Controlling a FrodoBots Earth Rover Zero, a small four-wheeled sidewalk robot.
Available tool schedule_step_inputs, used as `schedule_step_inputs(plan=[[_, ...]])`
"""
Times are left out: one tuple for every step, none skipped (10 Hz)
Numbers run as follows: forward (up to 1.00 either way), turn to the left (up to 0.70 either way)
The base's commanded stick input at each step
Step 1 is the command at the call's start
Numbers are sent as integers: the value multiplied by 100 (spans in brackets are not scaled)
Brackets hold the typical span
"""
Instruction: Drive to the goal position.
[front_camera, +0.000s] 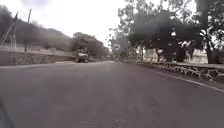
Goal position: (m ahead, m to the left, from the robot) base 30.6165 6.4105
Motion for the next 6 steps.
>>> schedule_step_inputs(plan=[[70,0],[70,0],[70,0],[70,0],[70,0],[70,0]])
